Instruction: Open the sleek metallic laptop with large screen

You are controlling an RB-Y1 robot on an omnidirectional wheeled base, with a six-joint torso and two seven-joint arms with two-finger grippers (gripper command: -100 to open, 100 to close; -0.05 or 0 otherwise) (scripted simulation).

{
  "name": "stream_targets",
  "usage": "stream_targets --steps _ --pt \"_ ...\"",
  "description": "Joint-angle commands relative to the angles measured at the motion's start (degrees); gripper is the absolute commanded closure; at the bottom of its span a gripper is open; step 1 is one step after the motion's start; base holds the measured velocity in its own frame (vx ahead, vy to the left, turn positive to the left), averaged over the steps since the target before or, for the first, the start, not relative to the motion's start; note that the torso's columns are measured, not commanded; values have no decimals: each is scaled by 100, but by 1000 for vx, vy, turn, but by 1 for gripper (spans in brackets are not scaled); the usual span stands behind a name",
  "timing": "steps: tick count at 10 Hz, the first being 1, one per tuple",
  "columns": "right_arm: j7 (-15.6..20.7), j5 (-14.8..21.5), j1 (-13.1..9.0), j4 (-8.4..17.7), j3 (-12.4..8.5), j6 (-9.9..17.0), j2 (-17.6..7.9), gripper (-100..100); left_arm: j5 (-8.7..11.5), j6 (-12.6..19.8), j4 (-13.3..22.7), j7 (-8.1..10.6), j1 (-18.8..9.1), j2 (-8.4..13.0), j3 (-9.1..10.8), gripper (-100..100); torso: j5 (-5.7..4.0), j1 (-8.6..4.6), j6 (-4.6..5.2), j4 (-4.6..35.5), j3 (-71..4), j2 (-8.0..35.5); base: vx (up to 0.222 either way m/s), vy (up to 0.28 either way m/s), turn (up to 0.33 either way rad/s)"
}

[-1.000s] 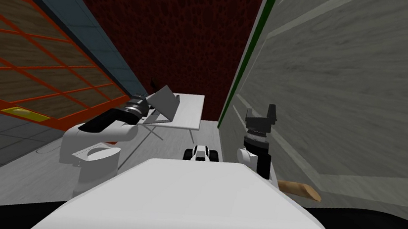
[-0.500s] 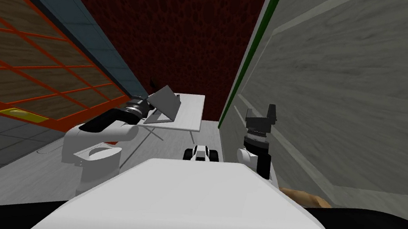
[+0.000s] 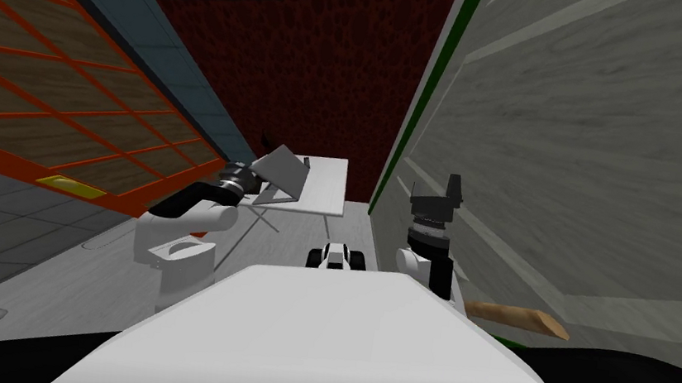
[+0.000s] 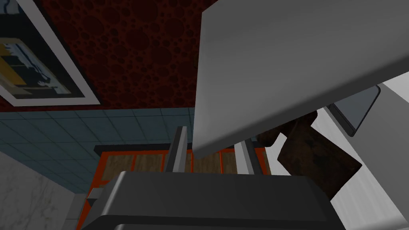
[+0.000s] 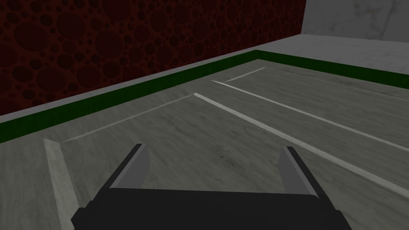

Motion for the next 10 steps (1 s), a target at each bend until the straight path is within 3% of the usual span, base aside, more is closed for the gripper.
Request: stream_targets --steps 1,9,10 --pt "0 0 0 0 0 0 1 0 76 -178 258 119 -66 -165 -17 100 -10 -28 6 -2 -6 -10 -29 58 38" --pt "0 0 0 0 1 0 1 0 356 -870 1221 517 -320 -802 -99 100 8 10 8 -16 -18 -30 -34 56 12" --pt "0 0 0 0 0 0 0 0 367 -828 1153 478 -296 -723 -78 100 7 12 6 -14 -16 -26 -15 26 -2"
